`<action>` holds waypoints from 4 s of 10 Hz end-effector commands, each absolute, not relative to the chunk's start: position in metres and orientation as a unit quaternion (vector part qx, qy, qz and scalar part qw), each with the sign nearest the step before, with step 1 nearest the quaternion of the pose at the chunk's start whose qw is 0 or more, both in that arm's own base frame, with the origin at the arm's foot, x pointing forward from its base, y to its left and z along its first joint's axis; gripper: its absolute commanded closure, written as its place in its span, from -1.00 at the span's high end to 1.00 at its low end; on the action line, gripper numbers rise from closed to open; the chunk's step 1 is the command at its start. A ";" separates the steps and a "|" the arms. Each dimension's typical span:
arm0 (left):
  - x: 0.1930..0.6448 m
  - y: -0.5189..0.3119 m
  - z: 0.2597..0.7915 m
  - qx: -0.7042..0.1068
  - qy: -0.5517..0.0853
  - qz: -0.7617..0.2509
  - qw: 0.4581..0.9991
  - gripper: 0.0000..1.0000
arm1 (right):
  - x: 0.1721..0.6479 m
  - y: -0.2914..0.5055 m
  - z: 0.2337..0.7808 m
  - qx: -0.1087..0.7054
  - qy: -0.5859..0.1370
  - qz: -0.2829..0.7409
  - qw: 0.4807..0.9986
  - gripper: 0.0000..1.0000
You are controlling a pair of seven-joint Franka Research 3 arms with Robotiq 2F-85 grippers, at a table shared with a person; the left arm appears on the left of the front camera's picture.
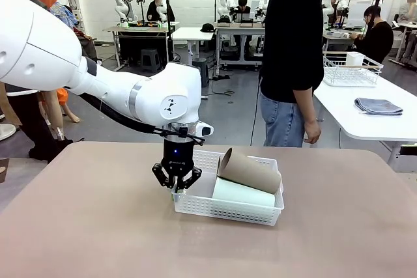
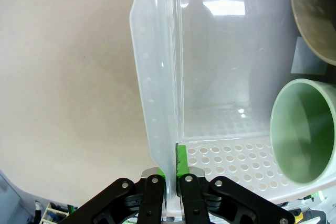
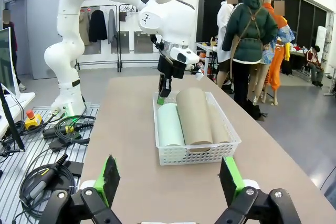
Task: Clean and organize the cups into the basket.
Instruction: Move the Organizing basket back to the left side of the table.
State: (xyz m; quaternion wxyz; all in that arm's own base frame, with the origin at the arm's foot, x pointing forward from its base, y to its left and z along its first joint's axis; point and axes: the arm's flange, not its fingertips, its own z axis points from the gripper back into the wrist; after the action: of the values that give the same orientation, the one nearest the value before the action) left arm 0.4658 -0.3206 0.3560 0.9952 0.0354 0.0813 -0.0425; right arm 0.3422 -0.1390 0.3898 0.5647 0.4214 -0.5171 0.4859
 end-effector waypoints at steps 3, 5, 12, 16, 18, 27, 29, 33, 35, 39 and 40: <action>0.466 -0.317 0.354 0.039 0.083 -0.044 0.995 -1.00 | 0.342 -0.141 0.391 0.425 -0.521 0.485 0.559 1.00; 0.466 -0.317 0.354 0.039 0.083 -0.044 0.995 -1.00 | 0.352 -0.154 0.391 0.493 -0.488 0.367 0.620 1.00; 0.466 -0.317 0.354 0.039 0.083 -0.044 0.995 -1.00 | 0.349 -0.195 0.406 0.632 -0.206 -0.013 0.747 1.00; 0.466 -0.317 0.354 0.039 0.083 -0.044 0.995 -1.00 | 0.332 -0.225 0.410 0.655 -0.091 -0.017 0.750 1.00; 0.466 -0.317 0.354 0.039 0.083 -0.044 0.995 -1.00 | 0.322 -0.240 0.398 0.667 -0.056 -0.013 0.743 1.00; 0.466 -0.321 0.356 0.035 0.081 -0.042 0.995 -0.91 | 0.311 -0.245 0.385 0.676 -0.059 -0.030 0.734 1.00; 0.457 -0.226 0.356 0.041 0.056 -0.066 0.995 -0.91 | 0.311 -0.245 0.385 0.676 -0.059 -0.030 0.734 1.00; 0.409 -0.083 0.371 0.160 0.030 -0.065 0.985 -0.91 | 0.311 -0.245 0.385 0.676 -0.059 -0.030 0.734 1.00; 0.404 -0.035 0.373 0.153 0.052 -0.066 0.985 -0.91 | 0.311 -0.245 0.385 0.676 -0.059 -0.030 0.734 1.00; 0.408 0.030 0.370 0.111 0.081 0.019 0.990 -0.91 | 0.311 -0.245 0.385 0.676 -0.059 -0.030 0.734 1.00; 0.404 0.004 0.376 0.116 0.063 -0.032 0.991 -0.91 | 0.311 -0.245 0.385 0.676 -0.059 -0.030 0.734 1.00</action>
State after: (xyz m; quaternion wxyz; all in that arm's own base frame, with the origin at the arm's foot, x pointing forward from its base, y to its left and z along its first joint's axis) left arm 0.4044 0.0228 0.3735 0.9917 0.1067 0.0707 -0.0120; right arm 0.3117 -0.2456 0.3808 0.7272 0.6826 -0.0678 -0.0238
